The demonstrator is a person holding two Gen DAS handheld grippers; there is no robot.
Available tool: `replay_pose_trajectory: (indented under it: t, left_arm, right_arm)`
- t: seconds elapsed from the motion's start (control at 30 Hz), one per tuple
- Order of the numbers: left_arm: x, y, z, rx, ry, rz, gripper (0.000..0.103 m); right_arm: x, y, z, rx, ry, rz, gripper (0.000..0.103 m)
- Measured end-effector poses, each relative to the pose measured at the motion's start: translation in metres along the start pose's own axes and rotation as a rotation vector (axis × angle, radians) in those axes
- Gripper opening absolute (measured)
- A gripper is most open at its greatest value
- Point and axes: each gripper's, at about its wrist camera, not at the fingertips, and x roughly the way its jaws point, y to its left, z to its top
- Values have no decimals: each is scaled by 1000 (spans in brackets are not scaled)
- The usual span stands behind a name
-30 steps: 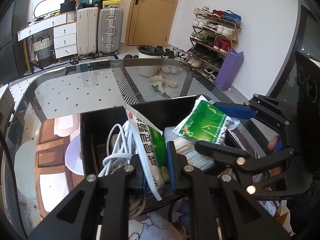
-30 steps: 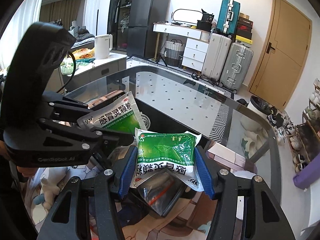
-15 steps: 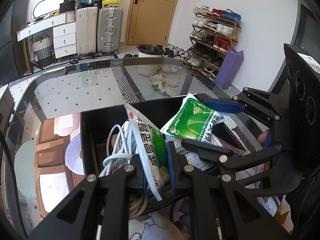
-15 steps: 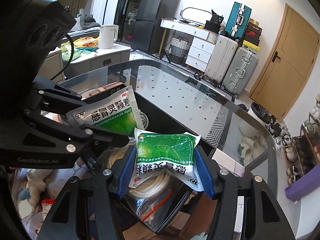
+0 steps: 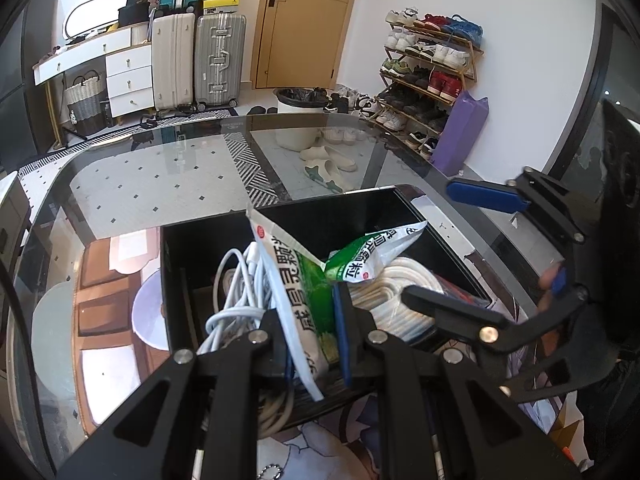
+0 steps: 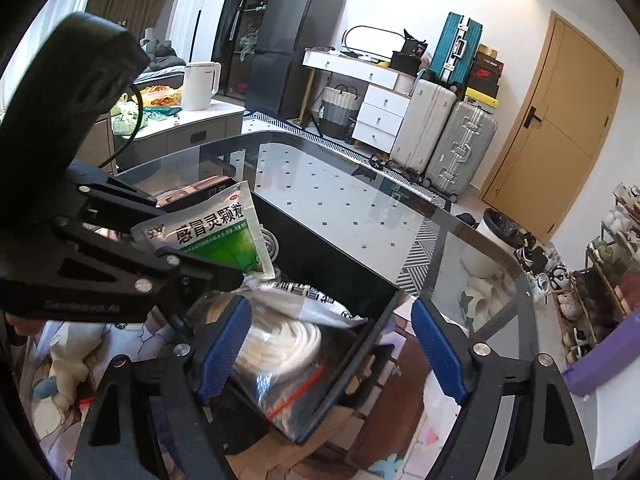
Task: Organize soft objects
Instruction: 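Lower both green packets into the box and open both grippers, then withdraw both grippers toward the white plush toy and red-edged packet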
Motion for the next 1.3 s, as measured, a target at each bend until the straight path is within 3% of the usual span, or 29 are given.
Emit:
replay_pose_trajectory:
  t: [0.27, 0.37, 0.6, 0.67, 0.7, 0.77, 0.87, 1.03, 1.3]
  left_arm:
    - [0, -5, 3, -6, 10, -6, 18]
    - [-7, -7, 2, 6, 0, -23, 50]
    - [-37, -11, -5, 43, -32, -2, 57]
    - [-46, -9, -10, 40, -41, 26, 75]
    - [-51, -8, -13, 34, -55, 47, 92]
    - [-62, -4, -18, 17, -98, 76, 102]
    - [-73, 1, -25, 3, -109, 82, 103]
    - [-85, -3, -46, 46, -115, 184, 103]
    - [-92, 0, -89, 15, -70, 181, 103]
  right_arm:
    - [-23, -5, -14, 52, -8, -17, 86]
    - [-29, -4, -19, 67, -1, -16, 87]
    - [-51, 1, -36, 111, -5, -5, 97]
    - [-55, 3, -40, 123, 2, 7, 99]
    - [-55, 4, -41, 131, 7, 10, 100]
    - [-57, 8, -44, 147, 16, 19, 102]
    - [-57, 15, -47, 166, 26, 51, 102]
    - [-57, 30, -52, 164, 51, 90, 102]
    - [-61, 51, -61, 157, 70, 147, 102]
